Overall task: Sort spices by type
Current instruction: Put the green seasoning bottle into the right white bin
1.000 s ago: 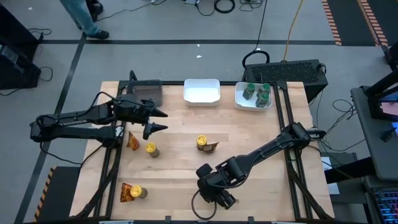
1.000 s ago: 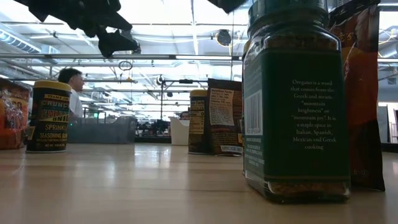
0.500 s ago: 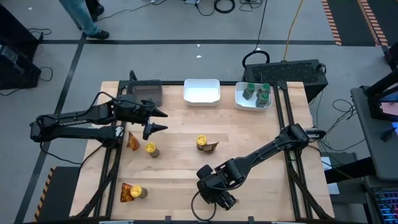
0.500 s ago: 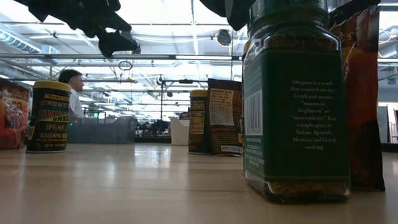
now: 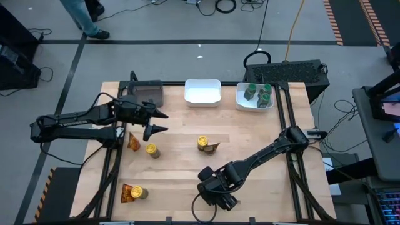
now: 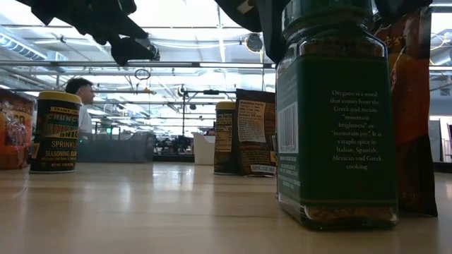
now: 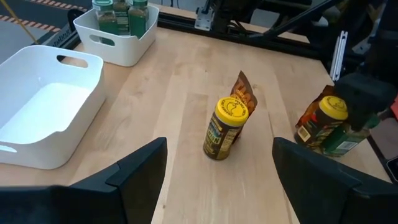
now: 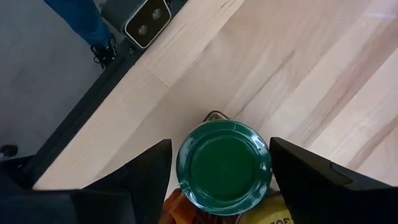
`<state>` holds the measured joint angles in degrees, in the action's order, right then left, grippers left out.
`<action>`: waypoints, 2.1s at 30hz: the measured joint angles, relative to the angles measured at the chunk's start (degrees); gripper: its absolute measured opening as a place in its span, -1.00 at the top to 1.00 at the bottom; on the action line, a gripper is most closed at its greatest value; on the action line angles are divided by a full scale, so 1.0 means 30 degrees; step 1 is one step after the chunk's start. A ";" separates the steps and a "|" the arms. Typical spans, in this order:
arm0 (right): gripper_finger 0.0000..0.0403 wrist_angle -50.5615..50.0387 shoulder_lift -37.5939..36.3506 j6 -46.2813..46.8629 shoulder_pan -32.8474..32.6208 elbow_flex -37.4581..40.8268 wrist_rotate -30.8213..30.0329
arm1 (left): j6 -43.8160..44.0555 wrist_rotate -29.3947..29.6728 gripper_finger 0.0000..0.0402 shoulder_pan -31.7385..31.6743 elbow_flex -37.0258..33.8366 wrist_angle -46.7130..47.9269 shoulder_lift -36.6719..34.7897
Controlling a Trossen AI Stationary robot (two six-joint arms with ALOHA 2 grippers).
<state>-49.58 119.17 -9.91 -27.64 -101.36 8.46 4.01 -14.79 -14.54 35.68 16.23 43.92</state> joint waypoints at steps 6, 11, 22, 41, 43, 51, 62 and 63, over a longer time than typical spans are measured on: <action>-0.24 -0.0167 0.0007 -0.0143 0.0000 0.0000 -0.0491 | -0.0144 0.0000 -0.47 0.0006 0.0000 0.0216 0.0000; -0.13 -0.0169 0.0007 -0.0219 0.0000 0.0000 -0.0487 | -0.0154 0.0000 -0.47 0.0006 0.0000 0.0294 0.0000; 0.10 -0.0145 0.0007 -0.0906 0.0264 0.0000 -0.0333 | -0.0154 0.0000 -0.47 0.0006 0.0000 0.0300 0.0000; 0.09 0.0048 -0.2467 -0.1114 0.3594 -0.2025 -0.1188 | -0.0489 0.0007 -0.47 0.0006 0.0000 0.0380 0.0000; 0.09 0.0018 -0.2964 -0.0499 0.4247 -0.2025 -0.1317 | -0.0489 0.0007 -0.47 0.0006 0.0000 0.0385 -0.0003; 0.08 -0.3028 -0.5091 0.2510 0.7386 -0.2018 -0.1400 | -0.0489 0.0007 -0.47 0.0006 0.0000 0.0538 0.0000; 0.09 -0.6874 -0.7074 0.2590 1.1946 -0.2018 -0.2945 | -0.0453 0.0097 -0.47 0.0004 0.0000 0.0526 0.0000; 0.09 -0.7288 -0.7187 0.2547 1.2457 -0.2018 -0.2938 | -0.0442 0.0131 -0.47 0.0006 0.0000 0.0519 0.0000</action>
<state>-71.45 97.61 -2.27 9.73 -107.42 -0.35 2.69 -14.39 -14.52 35.68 17.78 43.92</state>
